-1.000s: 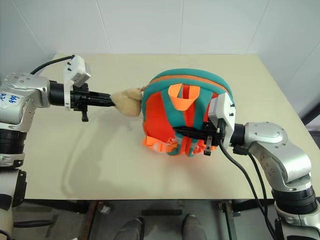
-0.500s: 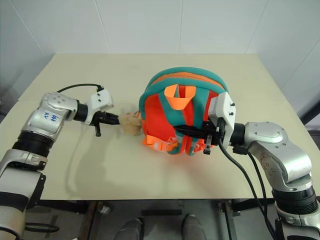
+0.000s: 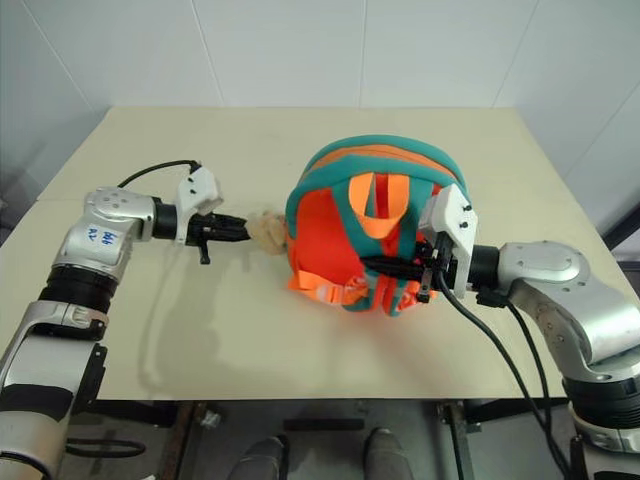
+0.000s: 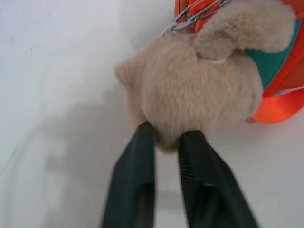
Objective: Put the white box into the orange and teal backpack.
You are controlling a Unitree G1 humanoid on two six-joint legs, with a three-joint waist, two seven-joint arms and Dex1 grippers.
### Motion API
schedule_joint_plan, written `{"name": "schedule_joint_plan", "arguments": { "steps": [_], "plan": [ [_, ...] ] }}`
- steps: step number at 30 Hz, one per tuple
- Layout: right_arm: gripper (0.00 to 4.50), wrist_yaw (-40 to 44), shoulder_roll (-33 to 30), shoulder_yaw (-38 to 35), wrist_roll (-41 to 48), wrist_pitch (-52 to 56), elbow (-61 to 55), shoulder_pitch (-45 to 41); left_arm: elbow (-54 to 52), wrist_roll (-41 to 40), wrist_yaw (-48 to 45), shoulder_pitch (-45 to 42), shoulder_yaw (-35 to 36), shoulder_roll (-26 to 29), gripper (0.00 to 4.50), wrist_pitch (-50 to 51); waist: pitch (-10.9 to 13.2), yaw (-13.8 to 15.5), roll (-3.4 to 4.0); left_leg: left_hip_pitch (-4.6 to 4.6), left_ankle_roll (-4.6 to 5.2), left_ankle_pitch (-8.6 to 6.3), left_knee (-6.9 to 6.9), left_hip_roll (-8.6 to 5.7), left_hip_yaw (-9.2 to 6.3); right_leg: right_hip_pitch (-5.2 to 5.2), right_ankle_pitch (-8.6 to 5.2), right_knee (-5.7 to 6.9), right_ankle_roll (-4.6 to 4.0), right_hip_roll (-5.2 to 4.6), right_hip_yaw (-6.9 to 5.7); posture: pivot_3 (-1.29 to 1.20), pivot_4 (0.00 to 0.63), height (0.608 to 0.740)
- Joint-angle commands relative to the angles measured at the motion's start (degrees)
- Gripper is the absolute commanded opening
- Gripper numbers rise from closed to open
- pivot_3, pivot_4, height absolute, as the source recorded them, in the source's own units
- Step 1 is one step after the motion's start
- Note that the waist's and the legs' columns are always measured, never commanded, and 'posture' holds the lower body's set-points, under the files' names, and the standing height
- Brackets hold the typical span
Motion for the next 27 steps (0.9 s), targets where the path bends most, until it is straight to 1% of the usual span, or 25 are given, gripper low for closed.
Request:
{"name": "schedule_joint_plan", "arguments": {
  "steps": [1,4,5,7,8,9,11,14,17,19,22,25,27],
  "plan": [
    [2.36,0.91,-2.91,-4.57,2.24,1.51,-2.79,0.92,-3.17,-0.85,1.25,0.62,3.24,1.87,2.06,0.6,0.0,0.04,0.0,0.0,0.0,0.0,0.0,0.0,0.0,0.0,0.0,0.0,0.0,0.0,0.0,0.0,0.15,0.74],
    [3.39,1.51,-5.83,-8.42,3.31,2.63,-4.03,3.57,-2.6,-1.61,0.3,1.92,5.23,2.96,3.02,-3.66,0.0,0.08,0.0,0.01,0.0,0.0,0.02,0.0,0.0,0.01,0.0,0.01,0.0,0.0,0.0,0.0,0.15,0.74],
    [3.68,1.7,-6.77,-9.86,3.78,3.03,-4.46,4.63,-2.38,-1.82,-0.65,2.55,5.72,3.37,3.25,-5.51,0.0,0.09,0.0,0.01,0.0,0.0,0.01,0.0,0.0,0.01,0.0,0.0,0.0,0.0,0.0,0.0,0.15,0.74],
    [4.35,2.64,-9.36,-14.33,4.64,4.38,-5.41,8.16,-1.19,-3.4,-2.81,3.62,7.61,3.92,3.89,-9.0,0.0,0.13,0.0,0.0,0.0,0.0,0.01,0.0,0.01,0.01,0.0,-0.03,0.0,0.0,0.0,0.0,0.15,0.74],
    [4.5,3.18,-10.65,-16.48,4.75,4.89,-5.71,10.04,-0.44,-3.74,-3.42,3.94,8.3,4.3,4.23,-10.37,0.0,0.15,0.0,-0.01,0.0,0.0,0.0,0.0,0.01,0.01,0.0,-0.04,0.0,0.0,0.0,0.0,0.15,0.74],
    [4.5,3.69,-11.55,-17.94,4.78,5.01,-5.67,11.41,0.01,-3.86,-3.68,4.06,8.65,4.42,4.48,-11.13,0.0,0.19,0.0,0.0,0.01,-0.02,0.0,0.0,0.02,0.02,0.0,-0.05,-0.01,0.0,0.0,0.0,0.15,0.74],
    [4.5,5.45,-13.89,-22.15,3.52,4.9,-4.95,15.3,1.75,-3.91,-4.63,4.08,9.32,5.16,4.48,-12.37,0.0,0.28,0.0,-0.01,0.01,-0.02,0.01,0.0,0.03,0.02,0.0,-0.05,-0.01,0.0,0.0,0.0,0.15,0.74],
    [4.5,8.4,-17.17,-29.56,-0.53,3.93,-3.53,22.13,5.59,-5.12,-7.17,3.78,11.46,6.27,4.48,-17.08,0.0,0.39,0.0,0.01,0.01,-0.02,0.03,0.0,0.06,0.03,0.0,-0.05,-0.01,-0.01,0.0,0.0,0.15,0.74],
    [4.5,12.52,-19.35,-37.32,-6.89,1.27,0.58,29.26,9.51,-8.62,-11.32,1.95,14.16,5.53,4.48,-19.62,0.0,0.46,-0.01,0.02,0.01,-0.02,0.04,0.01,0.12,0.05,0.01,-0.09,-0.02,-0.02,0.0,0.0,0.15,0.74],
    [4.5,13.68,-19.5,-40.7,-10.15,-1.55,3.8,31.66,11.45,-10.52,-14.06,1.14,15.45,4.81,4.48,-20.88,0.0,0.57,-0.01,0.02,0.02,-0.02,0.04,0.01,0.15,0.06,0.02,-0.17,-0.03,-0.02,-0.01,0.0,0.15,0.74],
    [4.5,11.93,-17.23,-41.83,-10.2,-4.54,7.58,29.86,14.52,-11.92,-16.72,-0.17,16.4,2.84,4.48,-22.6,0.0,0.55,0.0,0.03,0.02,-0.02,0.04,0.04,0.21,0.1,0.03,-0.33,-0.04,-0.02,0.0,0.0,0.15,0.74],
    [4.5,11.82,-16.18,-41.42,-10.26,-6.01,8.27,29.95,14.89,-12.22,-17.43,-0.17,16.71,1.7,4.48,-23.47,0.0,0.42,0.0,0.05,0.01,-0.02,0.04,0.08,0.21,0.12,0.07,-0.34,-0.06,-0.01,-0.02,0.0,0.15,0.74],
    [4.5,10.71,-15.64,-40.22,-9.46,-6.24,8.78,28.38,14.3,-12.72,-17.68,0.29,17.19,1.06,4.48,-23.36,0.0,0.23,0.0,0.04,0.01,-0.01,0.04,0.08,0.22,0.1,0.07,-0.33,-0.05,-0.01,-0.01,0.0,0.15,0.74]
  ]
}}
